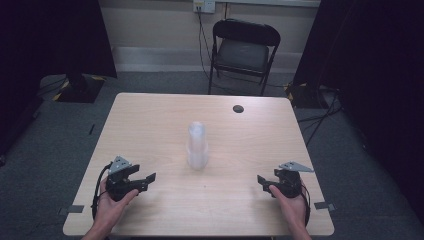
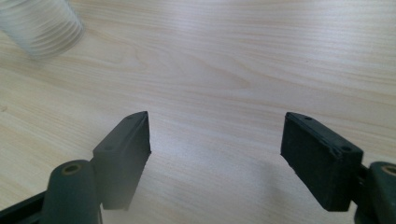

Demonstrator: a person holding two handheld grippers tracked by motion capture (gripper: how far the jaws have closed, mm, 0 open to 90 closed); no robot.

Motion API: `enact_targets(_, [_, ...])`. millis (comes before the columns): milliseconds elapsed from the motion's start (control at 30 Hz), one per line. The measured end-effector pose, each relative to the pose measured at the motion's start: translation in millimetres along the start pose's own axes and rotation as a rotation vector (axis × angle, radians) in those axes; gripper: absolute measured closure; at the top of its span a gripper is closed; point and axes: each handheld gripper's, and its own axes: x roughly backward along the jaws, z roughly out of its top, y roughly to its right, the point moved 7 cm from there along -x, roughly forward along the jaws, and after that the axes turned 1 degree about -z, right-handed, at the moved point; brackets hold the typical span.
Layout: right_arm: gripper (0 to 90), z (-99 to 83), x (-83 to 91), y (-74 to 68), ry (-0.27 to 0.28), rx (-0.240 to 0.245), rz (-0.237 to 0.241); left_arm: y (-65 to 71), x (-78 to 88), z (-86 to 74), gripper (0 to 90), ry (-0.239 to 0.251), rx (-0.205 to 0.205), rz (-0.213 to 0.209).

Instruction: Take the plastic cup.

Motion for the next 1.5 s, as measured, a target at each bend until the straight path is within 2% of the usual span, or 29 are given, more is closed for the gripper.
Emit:
enact_targets(100, [24.8,-0.3,-1.1,-1.4,-0.002,0.007,0.016,0.9,-0.2,1.9,26.3,-0.004,0.010,-0.018])
enact_targets(233, [24.3,-0.6,-4.2,-3.1,-0.009,0.021,0.025,7.3,-1.0,3.3,25.2,-0.038,-0.028,-0.048])
enact_targets(300, [24.2,-1.0,-2.8,-2.3,-0.006,0.017,0.027,9.0,-0.4,3.6,23.9,-0.043,-0.025,-0.062])
enact_targets(333, [24.2,-1.5,-1.4,-1.6,-0.004,0.014,0.028,12.6,1.2,5.0,23.9,-0.035,-0.028,-0.090])
enact_targets(367, [24.3,-2.0,0.1,-1.4,-0.002,0.008,0.029,12.6,1.2,5.0,23.4,-0.035,-0.028,-0.090])
enact_targets(433, [24.3,-1.8,3.4,-1.5,0.004,0.006,0.035,17.4,4.2,8.3,22.5,-0.022,-0.039,-0.130])
enact_targets(633, [24.6,-0.9,7.8,-5.0,0.018,0.003,0.039,24.8,11.5,20.7,22.0,0.015,-0.037,-0.163])
enact_targets(667, [24.9,-1.3,8.2,-5.7,0.016,0.005,0.041,26.2,12.2,23.9,22.8,0.013,-0.055,-0.159])
enact_targets(767, [25.6,0.2,9.8,-6.2,0.030,0.008,0.035,28.8,12.7,29.1,23.9,0.025,-0.062,-0.160])
enact_targets(867, [25.3,1.1,8.1,-7.7,0.026,0.012,0.049,36.1,12.0,41.5,23.9,0.041,-0.098,-0.167])
enact_targets(1033, [25.6,1.5,5.9,-7.7,0.026,0.013,0.045,41.1,5.5,53.9,21.0,0.065,-0.106,-0.166])
enact_targets(1100, [25.5,2.9,5.5,-9.1,0.029,0.013,0.048,47.1,-0.1,63.7,22.0,0.087,-0.131,-0.167])
enact_targets(1167, [25.5,3.7,5.9,-10.4,0.032,0.020,0.051,50.6,-2.1,68.4,21.7,0.106,-0.135,-0.176])
enact_targets(1367, [25.2,4.0,8.6,-12.6,0.043,0.022,0.066,59.2,-8.6,76.3,16.8,0.083,-0.137,-0.202])
enact_targets(1400, [25.2,4.4,9.3,-12.8,0.047,0.019,0.069,62.5,-10.2,81.0,16.0,0.081,-0.196,-0.162])
enact_targets(1500, [25.2,5.6,10.1,-13.7,0.057,0.022,0.076,67.4,-13.0,91.1,16.2,0.079,-0.213,-0.170])
